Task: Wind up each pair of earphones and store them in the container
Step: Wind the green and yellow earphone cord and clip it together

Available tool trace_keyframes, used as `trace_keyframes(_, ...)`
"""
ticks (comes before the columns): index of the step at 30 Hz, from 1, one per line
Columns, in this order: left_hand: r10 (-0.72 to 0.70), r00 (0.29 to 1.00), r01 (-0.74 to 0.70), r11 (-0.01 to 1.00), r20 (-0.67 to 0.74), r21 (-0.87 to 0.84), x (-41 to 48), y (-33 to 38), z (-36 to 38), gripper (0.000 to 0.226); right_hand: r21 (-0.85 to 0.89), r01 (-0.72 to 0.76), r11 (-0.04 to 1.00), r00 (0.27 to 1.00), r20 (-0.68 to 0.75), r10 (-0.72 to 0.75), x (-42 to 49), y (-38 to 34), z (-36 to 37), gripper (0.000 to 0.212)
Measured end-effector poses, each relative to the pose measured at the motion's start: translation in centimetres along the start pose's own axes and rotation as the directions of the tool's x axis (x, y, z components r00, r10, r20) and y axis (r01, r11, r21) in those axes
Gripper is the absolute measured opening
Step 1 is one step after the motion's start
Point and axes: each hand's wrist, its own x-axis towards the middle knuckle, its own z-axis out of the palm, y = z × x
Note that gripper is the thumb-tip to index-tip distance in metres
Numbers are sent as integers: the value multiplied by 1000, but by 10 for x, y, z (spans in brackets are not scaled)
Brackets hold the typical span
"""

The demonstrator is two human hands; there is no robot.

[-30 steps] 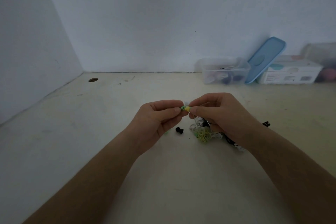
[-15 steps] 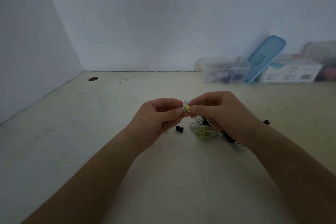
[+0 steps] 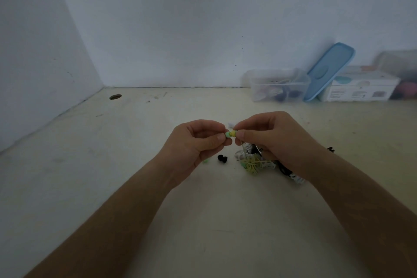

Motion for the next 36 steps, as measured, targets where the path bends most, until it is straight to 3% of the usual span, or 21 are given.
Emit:
trace_keyframes(16, -12, 996, 1, 992, 87, 124, -2, 2, -3, 22, -40, 29, 999, 992, 123, -24, -3, -1, -4, 9)
trace_keyframes(36, -41, 997, 31, 988, 61, 152, -3, 0, -2, 22, -161, 75, 984, 994, 93, -60, -2, -1, -3, 10)
